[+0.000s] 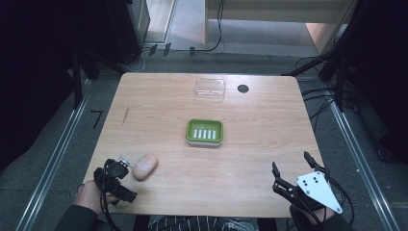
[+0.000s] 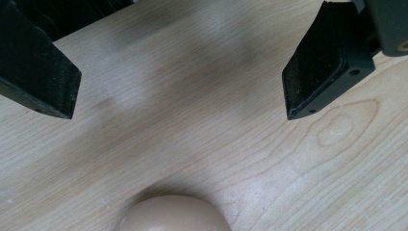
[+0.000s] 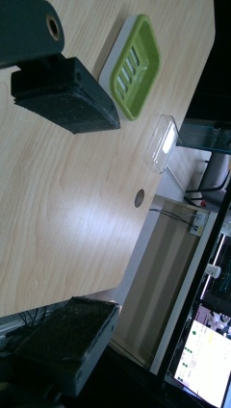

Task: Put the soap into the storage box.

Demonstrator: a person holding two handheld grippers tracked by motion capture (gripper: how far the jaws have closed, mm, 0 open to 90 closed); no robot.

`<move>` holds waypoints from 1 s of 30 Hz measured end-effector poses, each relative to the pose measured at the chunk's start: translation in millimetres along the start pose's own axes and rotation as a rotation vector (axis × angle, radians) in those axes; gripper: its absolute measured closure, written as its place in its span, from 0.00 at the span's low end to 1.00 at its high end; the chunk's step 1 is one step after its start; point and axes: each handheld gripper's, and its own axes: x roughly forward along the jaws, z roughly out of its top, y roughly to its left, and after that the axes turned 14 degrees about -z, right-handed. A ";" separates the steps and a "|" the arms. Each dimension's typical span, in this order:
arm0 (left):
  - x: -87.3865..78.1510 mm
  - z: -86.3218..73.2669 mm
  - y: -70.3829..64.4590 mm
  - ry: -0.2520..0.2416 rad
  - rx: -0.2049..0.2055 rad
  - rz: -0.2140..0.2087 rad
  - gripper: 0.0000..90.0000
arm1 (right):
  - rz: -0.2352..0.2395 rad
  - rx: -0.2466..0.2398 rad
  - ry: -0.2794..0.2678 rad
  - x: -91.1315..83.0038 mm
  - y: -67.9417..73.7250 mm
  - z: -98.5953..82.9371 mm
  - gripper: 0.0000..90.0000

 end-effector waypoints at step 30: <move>-3.5 37.4 -2.0 -0.076 0.031 -0.028 0.00 | 0.010 -0.012 -0.003 0.9 5.0 2.4 0.15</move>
